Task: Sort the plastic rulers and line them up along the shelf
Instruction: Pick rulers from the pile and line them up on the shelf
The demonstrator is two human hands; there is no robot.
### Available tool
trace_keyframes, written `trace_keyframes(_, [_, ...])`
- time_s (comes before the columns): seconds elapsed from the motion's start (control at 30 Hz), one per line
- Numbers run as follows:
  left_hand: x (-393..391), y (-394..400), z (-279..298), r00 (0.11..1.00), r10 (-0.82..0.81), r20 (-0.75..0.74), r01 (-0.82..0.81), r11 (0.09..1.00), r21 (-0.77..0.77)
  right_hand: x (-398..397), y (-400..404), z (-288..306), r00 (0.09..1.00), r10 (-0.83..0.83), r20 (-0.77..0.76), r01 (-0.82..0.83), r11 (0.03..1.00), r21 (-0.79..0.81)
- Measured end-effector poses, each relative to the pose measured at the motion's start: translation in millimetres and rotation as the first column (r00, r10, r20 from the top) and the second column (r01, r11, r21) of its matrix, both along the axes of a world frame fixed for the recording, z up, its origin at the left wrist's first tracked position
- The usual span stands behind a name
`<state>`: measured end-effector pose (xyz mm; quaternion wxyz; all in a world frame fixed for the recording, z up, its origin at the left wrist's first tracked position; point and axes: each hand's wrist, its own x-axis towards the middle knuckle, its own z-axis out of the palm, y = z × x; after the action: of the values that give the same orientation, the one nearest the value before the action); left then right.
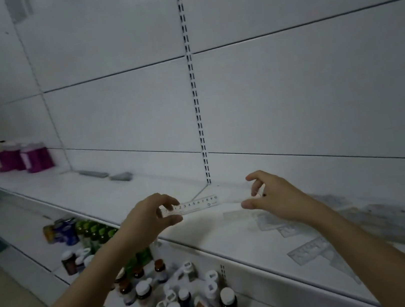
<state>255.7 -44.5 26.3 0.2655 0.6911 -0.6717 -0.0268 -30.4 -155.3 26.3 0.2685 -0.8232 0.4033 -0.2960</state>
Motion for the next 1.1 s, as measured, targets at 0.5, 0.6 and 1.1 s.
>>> trace_keyframes(0.5, [253.4,87.1,3.5,0.983,0.146,0.108,-0.144,0.989,-0.027,290.0,31.0,22.5,0.984,0.153,-0.085,-0.159,0.985,-0.068])
trace_keyframes(0.6, [304.0,103.9,3.7,0.983,0.156,0.095,-0.152,0.987,-0.055,345.4,37.7,24.0,0.987,0.147,-0.059,-0.151,0.985,-0.083])
trace_keyframes(1.1, [482.2,35.2,-0.6,0.991,0.131,0.019,-0.132,0.991,0.004,515.8,-16.2,12.5,0.993,0.115,-0.039,-0.117,0.993,-0.036])
